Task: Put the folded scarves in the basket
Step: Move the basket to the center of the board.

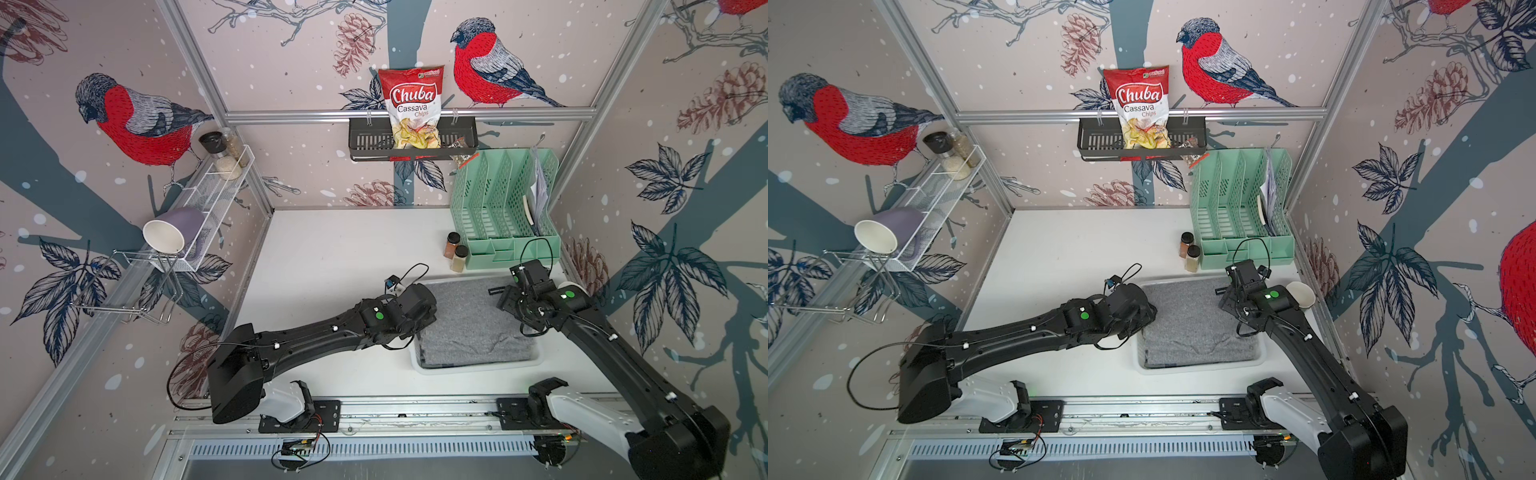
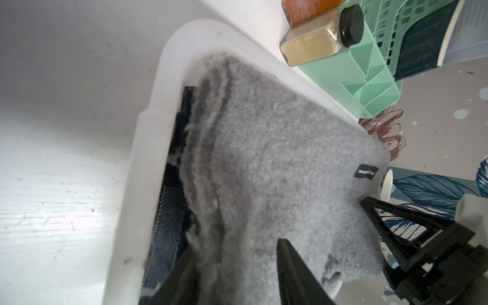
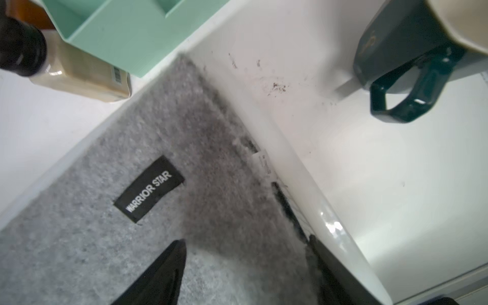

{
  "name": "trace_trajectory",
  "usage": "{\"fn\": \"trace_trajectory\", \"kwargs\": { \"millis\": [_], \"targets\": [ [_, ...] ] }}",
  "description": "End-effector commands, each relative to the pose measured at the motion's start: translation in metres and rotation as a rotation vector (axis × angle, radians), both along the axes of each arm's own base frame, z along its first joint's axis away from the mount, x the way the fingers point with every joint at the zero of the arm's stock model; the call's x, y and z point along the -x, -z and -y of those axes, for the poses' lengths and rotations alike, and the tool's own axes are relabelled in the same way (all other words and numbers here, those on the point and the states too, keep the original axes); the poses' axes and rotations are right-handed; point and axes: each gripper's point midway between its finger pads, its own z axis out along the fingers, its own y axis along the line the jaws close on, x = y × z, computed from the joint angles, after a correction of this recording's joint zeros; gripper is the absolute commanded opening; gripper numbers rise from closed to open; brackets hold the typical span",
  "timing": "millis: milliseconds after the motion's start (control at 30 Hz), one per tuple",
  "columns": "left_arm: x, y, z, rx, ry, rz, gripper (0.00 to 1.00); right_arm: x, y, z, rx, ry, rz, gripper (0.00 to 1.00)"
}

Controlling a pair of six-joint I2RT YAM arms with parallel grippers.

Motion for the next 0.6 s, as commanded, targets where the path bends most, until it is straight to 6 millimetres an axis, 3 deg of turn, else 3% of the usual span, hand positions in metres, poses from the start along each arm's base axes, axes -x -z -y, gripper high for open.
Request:
{"fn": "trace_trajectory", "kwargs": {
  "millis": [0, 133, 300, 567],
  "targets": [
    [0.002, 0.013, -0.006, -0.071, 0.023, -0.004, 0.45, 0.001, -0.004, 0.016, 0.058, 0.057, 0.022, 0.72],
    [0.007, 0.029, -0.003, -0.082, 0.039, -0.043, 0.38, 0.005, 0.001, 0.026, 0.079, 0.101, 0.016, 0.64],
    [0.006, 0.034, -0.011, -0.122, 0.028, -0.04, 0.31, 0.005, 0.015, 0.033, 0.065, 0.121, 0.009, 0.61],
    [0.006, 0.049, -0.014, -0.172, 0.034, -0.052, 0.26, 0.002, 0.033, 0.026, 0.017, 0.114, -0.051, 0.59]
  ]
}}
